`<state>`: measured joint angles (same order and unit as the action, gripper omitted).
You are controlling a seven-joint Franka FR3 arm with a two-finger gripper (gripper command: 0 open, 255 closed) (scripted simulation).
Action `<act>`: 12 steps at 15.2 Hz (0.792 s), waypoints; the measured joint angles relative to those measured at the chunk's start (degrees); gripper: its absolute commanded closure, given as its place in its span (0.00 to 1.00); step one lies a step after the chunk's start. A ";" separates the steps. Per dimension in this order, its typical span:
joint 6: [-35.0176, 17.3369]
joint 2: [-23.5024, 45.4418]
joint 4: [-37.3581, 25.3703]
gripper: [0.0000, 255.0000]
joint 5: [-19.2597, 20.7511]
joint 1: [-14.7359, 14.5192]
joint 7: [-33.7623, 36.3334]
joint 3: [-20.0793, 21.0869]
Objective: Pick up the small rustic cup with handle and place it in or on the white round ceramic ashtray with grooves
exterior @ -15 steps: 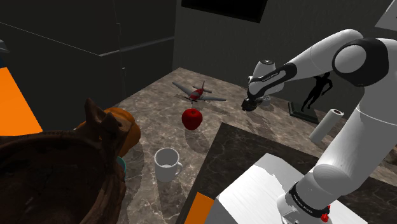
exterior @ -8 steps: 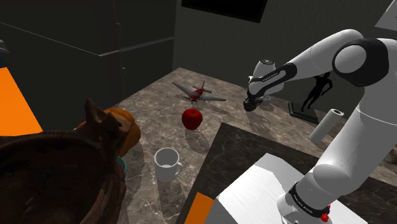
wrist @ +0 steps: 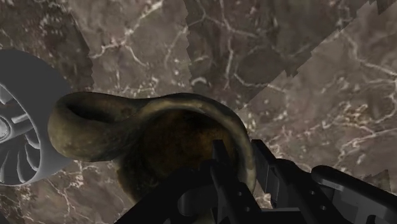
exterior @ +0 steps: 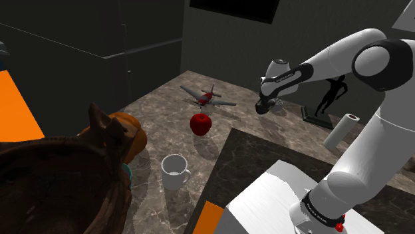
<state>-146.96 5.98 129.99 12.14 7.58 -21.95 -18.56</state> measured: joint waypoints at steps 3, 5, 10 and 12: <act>2.09 -1.58 -0.56 1.00 0.24 -0.12 -0.09 -0.01; 3.62 -2.75 -0.92 1.00 0.45 -0.24 -0.03 0.03; 7.42 -4.92 -2.62 1.00 0.56 -0.39 -0.40 0.12; 8.97 -5.77 -3.35 1.00 0.60 -0.47 -0.53 0.19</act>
<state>-137.99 0.21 126.64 12.74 7.11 -22.47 -18.38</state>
